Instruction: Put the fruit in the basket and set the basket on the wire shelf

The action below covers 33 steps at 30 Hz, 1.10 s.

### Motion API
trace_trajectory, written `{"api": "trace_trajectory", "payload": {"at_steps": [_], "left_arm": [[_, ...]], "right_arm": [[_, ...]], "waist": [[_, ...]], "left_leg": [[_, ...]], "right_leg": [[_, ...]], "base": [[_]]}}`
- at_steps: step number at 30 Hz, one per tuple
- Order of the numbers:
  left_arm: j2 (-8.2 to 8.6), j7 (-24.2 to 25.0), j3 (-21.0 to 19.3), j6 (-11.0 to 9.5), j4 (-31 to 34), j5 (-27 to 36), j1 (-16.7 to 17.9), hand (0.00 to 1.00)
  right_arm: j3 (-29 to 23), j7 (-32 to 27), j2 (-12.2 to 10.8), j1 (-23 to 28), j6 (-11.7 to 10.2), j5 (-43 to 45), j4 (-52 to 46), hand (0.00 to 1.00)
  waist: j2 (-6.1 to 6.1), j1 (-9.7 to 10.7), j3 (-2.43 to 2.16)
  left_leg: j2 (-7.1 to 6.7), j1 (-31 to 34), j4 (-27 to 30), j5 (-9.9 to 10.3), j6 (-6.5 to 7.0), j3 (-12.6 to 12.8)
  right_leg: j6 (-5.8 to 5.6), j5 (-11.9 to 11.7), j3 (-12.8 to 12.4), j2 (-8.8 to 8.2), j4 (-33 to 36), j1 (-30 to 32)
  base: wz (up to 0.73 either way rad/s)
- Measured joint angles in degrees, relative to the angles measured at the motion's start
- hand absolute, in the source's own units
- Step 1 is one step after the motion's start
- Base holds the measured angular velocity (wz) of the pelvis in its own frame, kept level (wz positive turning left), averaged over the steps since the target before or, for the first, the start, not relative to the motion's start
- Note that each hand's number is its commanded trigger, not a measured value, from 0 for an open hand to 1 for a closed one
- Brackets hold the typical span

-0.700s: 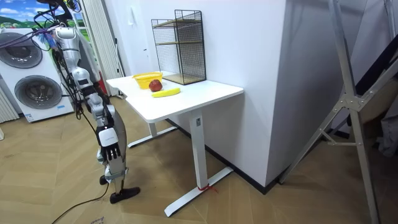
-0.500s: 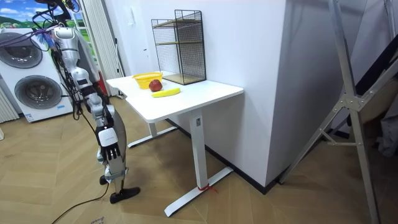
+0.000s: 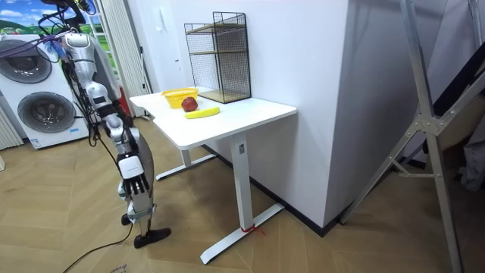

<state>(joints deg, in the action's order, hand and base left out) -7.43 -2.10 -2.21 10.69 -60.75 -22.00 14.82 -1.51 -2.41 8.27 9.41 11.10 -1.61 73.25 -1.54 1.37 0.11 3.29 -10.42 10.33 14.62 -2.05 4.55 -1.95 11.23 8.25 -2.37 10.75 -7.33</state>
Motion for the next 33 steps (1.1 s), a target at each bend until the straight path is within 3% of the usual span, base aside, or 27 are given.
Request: {"api": "trace_trajectory", "payload": {"at_steps": [2,6,10,13,19,23,28,33], "left_arm": [[0.00,-0.06,0.00,-0.16,0.00,0.02,0.39,0.00],[0.31,-0.14,-3.84,-1.42,0.10,0.04,0.97,0.00],[0.29,-1.85,-6.27,-2.68,0.54,0.34,2.22,0.00],[0.15,-2.46,-8.32,-3.62,1.30,1.70,2.89,0.00],[0.05,-2.73,-9.69,-4.11,3.78,2.80,4.54,0.00],[0.04,-2.73,-10.89,-4.47,4.67,4.16,4.87,0.00],[-0.68,-2.83,-13.01,-5.51,4.82,3.84,4.95,0.00],[-1.16,-4.06,-13.35,-7.01,7.07,3.84,5.73,0.00]], "right_arm": [[-3.47,-2.01,-0.01,0.00,-0.27,-8.39,-0.04,0.00],[-11.24,-5.28,-0.47,0.92,-3.47,-31.40,-1.04,0.00],[-18.60,-8.86,-0.56,1.34,-5.20,-52.45,-3.45,0.00],[-22.49,-11.37,-0.54,1.88,-7.22,-61.99,-5.82,0.00],[-28.89,-17.86,-0.59,1.96,-9.60,-70.19,-8.71,0.00],[-33.37,-22.75,-0.61,1.74,-10.94,-70.30,-11.81,0.00],[-40.37,-32.82,-0.51,1.08,-15.01,-70.05,-22.89,0.00],[-40.92,-44.72,0.16,2.25,-18.42,-64.03,-37.95,0.00]], "waist": [[0.08,0.02,0.00],[0.18,0.97,0.01],[0.47,2.95,0.01],[0.53,3.46,-0.04],[0.67,4.94,-0.28],[0.50,5.82,-0.42],[0.11,6.36,-0.42],[-0.74,6.47,-0.48]], "left_leg": [[0.00,-0.16,-0.12,0.00,0.00,0.04],[0.05,-0.18,-0.18,0.00,0.00,0.07],[0.04,-0.16,-0.62,0.00,0.00,0.18],[0.04,0.00,-0.57,0.00,0.00,0.69],[0.03,0.21,-0.55,0.00,0.00,1.56],[0.01,0.41,-0.50,0.00,-0.01,1.80],[0.02,0.65,-0.36,-0.01,0.00,2.85],[-0.08,1.73,0.60,0.00,0.01,2.92]], "right_leg": [[0.00,0.00,-0.22,0.07,-0.07,-0.07],[0.02,-0.01,-0.27,0.16,-0.13,-0.32],[0.01,0.06,-0.30,0.17,-0.11,0.18],[0.02,0.10,-0.55,0.17,0.02,0.66],[0.00,0.11,-1.34,0.19,0.33,1.37],[0.04,0.25,-1.70,0.18,1.20,1.76],[0.05,0.50,-2.45,0.15,2.39,2.80],[-0.07,0.75,-2.81,-0.02,3.01,4.19]], "base": [[-0.02],[0.00],[0.00],[-0.07],[-0.07],[-0.05],[-0.08],[-0.02]]}}
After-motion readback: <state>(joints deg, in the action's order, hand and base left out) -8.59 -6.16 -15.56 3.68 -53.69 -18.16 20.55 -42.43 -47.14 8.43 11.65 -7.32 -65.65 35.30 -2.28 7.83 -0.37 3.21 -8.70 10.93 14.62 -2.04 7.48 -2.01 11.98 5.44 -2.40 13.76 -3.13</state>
